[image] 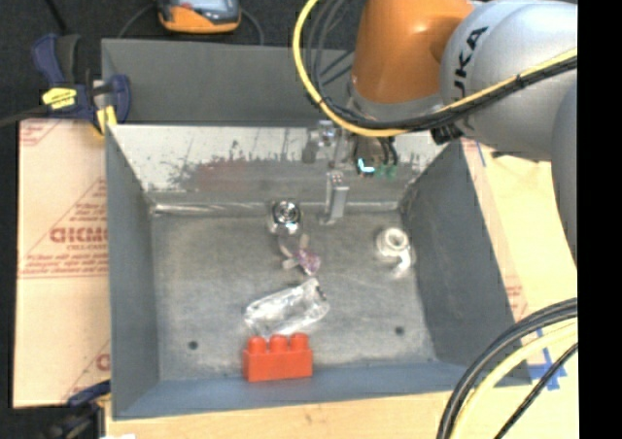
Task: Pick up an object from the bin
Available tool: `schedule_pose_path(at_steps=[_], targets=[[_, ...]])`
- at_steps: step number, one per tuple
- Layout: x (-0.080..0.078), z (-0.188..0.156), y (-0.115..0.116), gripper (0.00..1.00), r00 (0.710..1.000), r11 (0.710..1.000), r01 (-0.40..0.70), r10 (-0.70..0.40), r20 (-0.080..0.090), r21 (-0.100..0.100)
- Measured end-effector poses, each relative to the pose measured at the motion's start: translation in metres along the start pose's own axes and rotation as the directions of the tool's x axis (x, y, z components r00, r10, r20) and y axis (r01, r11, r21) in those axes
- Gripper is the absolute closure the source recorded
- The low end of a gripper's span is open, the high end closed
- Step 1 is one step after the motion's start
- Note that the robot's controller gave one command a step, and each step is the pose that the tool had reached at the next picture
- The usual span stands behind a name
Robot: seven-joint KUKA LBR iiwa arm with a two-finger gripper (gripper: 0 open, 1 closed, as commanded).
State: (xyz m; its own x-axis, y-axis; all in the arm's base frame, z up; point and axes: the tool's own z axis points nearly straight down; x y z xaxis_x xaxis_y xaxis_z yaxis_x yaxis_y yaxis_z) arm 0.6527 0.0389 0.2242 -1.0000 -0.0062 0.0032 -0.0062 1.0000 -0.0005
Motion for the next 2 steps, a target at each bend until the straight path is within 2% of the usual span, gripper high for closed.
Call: schedule_pose_path(at_steps=[1, 2], targets=[[0.078, 0.034, 0.027, 0.0, 0.995, 0.995, 0.095, -0.095, -0.001, 0.0], [0.128, 0.139, 0.008, 0.0, 0.999, 0.999, 0.042, -0.042, -0.001, -0.003]])
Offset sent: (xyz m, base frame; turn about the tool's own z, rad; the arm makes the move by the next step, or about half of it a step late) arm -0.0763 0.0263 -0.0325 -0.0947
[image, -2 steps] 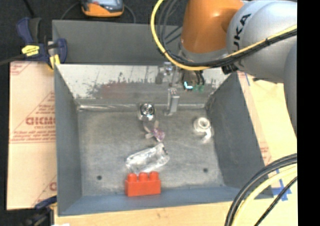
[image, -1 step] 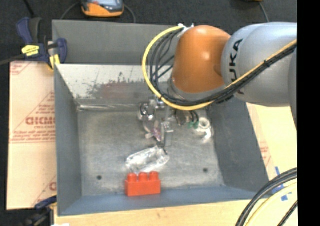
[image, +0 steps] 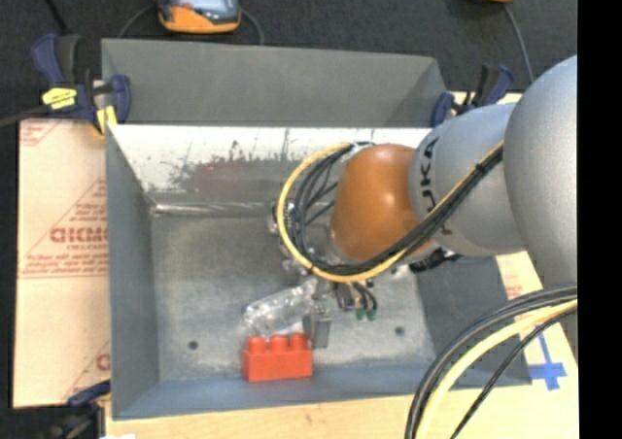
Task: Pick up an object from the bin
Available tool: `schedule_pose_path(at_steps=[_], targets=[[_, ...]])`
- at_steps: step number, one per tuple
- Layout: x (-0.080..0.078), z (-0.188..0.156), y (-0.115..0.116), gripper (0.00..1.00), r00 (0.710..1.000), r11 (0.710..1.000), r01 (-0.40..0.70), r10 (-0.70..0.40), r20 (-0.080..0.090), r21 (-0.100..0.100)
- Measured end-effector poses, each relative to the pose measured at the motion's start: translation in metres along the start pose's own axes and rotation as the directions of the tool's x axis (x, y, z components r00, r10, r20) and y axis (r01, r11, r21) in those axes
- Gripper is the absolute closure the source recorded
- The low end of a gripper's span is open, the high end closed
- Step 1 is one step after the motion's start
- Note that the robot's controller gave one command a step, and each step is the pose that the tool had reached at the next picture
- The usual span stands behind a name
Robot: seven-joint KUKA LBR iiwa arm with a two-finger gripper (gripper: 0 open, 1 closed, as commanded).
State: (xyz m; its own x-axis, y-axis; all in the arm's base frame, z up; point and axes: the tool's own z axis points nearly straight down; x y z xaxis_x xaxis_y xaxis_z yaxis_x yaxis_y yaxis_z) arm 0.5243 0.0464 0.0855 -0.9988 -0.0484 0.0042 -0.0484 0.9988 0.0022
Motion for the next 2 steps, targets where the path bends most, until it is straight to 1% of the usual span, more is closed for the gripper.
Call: schedule_pose_path(at_steps=[1, 2], targets=[[-0.003, -0.006, 0.001, 1.0, 1.0, 1.0, 0.001, -0.001, 0.006, -0.001], [0.011, -0.079, 0.006, 1.0, 1.0, 1.0, 0.021, -0.021, 0.013, 0.003]])
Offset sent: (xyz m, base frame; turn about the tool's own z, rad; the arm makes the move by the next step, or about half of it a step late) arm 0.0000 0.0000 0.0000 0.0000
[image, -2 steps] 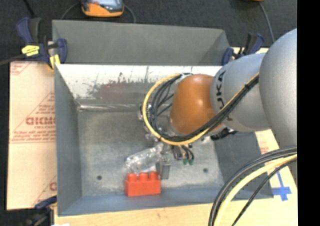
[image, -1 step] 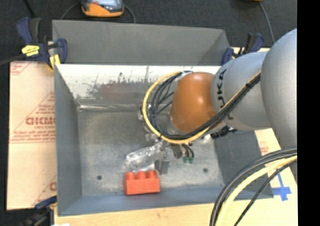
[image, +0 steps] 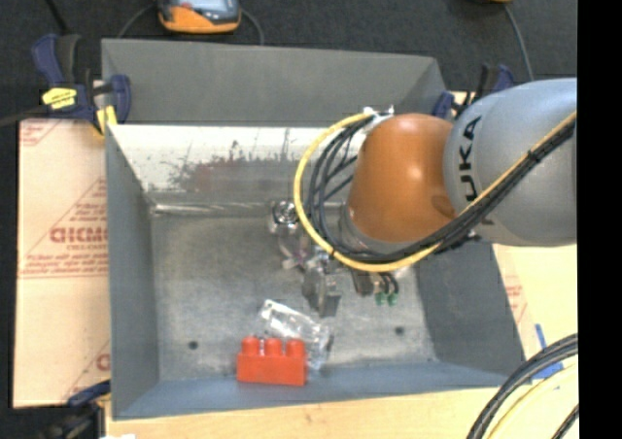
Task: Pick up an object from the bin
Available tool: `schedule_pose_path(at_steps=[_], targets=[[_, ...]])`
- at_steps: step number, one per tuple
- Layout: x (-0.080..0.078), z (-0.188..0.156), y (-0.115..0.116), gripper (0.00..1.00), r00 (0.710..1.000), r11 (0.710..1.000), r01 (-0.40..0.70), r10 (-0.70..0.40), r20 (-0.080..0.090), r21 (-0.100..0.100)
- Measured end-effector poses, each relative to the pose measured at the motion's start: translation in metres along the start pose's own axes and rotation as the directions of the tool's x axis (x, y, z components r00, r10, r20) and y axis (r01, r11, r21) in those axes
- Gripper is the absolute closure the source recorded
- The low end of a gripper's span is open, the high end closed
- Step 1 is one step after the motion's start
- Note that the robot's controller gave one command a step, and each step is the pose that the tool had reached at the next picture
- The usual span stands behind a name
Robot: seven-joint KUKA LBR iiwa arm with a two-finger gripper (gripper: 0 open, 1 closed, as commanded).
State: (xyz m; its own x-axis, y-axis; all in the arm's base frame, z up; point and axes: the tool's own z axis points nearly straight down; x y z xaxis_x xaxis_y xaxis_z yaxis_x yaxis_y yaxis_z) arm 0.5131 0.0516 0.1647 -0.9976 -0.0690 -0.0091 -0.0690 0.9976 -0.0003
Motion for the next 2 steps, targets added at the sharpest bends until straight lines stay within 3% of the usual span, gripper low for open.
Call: schedule_pose_path(at_steps=[1, 2], targets=[[0.001, 0.005, 0.0, 0.0, 1.0, 1.0, -0.001, 0.001, -0.007, 0.0], [0.03, 0.092, 0.034, 0.0, 0.973, 0.973, 0.231, -0.231, 0.014, 0.002]])
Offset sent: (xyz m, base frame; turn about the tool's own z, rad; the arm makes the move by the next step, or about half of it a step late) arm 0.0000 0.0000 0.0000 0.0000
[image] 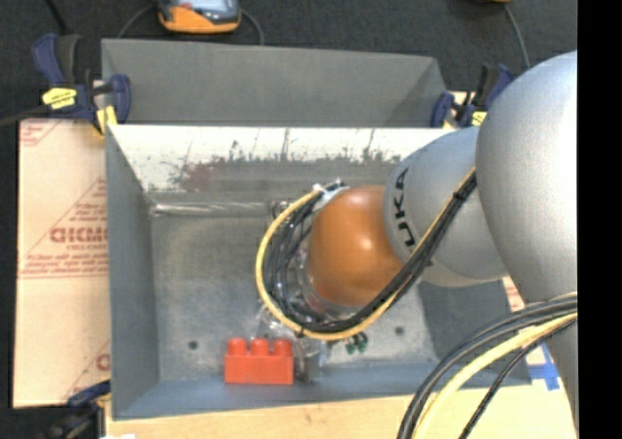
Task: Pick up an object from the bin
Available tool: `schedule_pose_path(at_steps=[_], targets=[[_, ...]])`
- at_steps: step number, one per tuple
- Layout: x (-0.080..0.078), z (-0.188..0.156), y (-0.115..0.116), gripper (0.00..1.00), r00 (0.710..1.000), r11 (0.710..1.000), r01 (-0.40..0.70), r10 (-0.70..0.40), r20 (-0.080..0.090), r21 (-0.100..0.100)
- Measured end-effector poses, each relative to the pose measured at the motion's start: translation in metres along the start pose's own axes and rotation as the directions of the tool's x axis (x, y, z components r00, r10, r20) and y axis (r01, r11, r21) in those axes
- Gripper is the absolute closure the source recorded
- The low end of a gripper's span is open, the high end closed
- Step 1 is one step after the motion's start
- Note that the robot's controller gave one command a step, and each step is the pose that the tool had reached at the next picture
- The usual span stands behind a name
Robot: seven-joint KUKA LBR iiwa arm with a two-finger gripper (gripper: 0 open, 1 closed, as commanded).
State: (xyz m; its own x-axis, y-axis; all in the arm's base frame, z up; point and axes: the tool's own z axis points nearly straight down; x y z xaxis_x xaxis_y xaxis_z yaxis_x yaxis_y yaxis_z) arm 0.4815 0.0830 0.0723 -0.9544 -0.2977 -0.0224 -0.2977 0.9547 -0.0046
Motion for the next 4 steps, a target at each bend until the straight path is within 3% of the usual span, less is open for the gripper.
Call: schedule_pose_path(at_steps=[1, 2, 3, 4], targets=[[-0.016, 0.0, 0.048, 0.0, 0.991, 0.991, 0.132, -0.132, -0.005, -0.003], [-0.034, 0.001, 0.1, 0.0, 0.982, 0.982, 0.189, -0.189, -0.009, -0.007], [-0.032, 0.002, 0.099, 1.0, 0.983, 0.983, 0.185, -0.185, -0.015, -0.008], [-0.075, -0.008, 0.132, 1.0, 0.998, 0.998, 0.063, -0.063, -0.017, -0.008]])
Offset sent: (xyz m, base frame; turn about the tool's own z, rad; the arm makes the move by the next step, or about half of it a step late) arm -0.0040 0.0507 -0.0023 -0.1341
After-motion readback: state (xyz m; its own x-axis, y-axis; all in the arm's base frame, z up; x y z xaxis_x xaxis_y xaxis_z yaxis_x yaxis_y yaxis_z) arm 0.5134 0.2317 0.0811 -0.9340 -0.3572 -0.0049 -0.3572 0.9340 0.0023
